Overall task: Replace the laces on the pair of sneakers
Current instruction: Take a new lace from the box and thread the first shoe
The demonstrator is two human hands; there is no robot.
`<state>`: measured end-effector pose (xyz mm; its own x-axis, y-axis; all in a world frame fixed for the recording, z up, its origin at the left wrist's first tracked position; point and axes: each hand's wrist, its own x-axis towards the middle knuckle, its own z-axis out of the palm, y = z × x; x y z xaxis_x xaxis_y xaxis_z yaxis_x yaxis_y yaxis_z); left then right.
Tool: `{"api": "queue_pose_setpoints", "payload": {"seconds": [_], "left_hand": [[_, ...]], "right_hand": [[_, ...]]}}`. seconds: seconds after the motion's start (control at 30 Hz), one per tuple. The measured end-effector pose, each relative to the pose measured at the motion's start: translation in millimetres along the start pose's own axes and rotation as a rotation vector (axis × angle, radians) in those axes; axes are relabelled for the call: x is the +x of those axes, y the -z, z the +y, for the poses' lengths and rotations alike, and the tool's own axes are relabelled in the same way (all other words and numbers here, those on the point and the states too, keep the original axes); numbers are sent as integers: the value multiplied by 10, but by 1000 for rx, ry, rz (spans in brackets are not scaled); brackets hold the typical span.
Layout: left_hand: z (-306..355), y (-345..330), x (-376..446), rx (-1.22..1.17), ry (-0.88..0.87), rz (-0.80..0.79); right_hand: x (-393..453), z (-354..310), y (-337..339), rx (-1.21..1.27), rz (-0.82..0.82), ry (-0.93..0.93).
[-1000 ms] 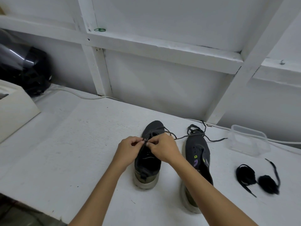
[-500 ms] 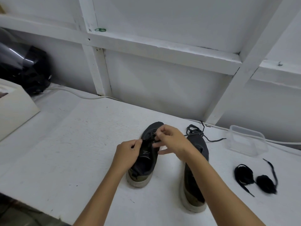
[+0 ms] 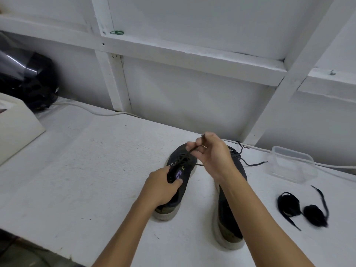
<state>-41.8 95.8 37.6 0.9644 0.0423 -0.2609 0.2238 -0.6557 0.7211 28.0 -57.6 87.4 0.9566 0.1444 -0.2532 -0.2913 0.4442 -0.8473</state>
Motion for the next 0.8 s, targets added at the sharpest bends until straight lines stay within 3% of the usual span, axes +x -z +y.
{"api": "queue_pose_setpoints", "payload": {"seconds": [0.03,0.17,0.27,0.4,0.6,0.7,0.8], "left_hand": [[-4,-3,0,-1,1,3],[-8,-29,9,27,4,20],[-13,-36,27,42,-2,24],[-19,-33,6,43,0,33],[15,-36,5,46,-1,39],[4,-37,1,29,12,37],[-14,-34,-5,14,21,40]], "right_hand": [[13,-22,35,-103,10,18],[-6,11,189,-970,-97,84],[32,46,199,-1301,-296,-17],[88,25,222,-1647,-371,-66],[83,32,316,-1317,-341,-102],[63,103,255,-740,-359,-175],[11,9,137,-120,-330,-109]]}}
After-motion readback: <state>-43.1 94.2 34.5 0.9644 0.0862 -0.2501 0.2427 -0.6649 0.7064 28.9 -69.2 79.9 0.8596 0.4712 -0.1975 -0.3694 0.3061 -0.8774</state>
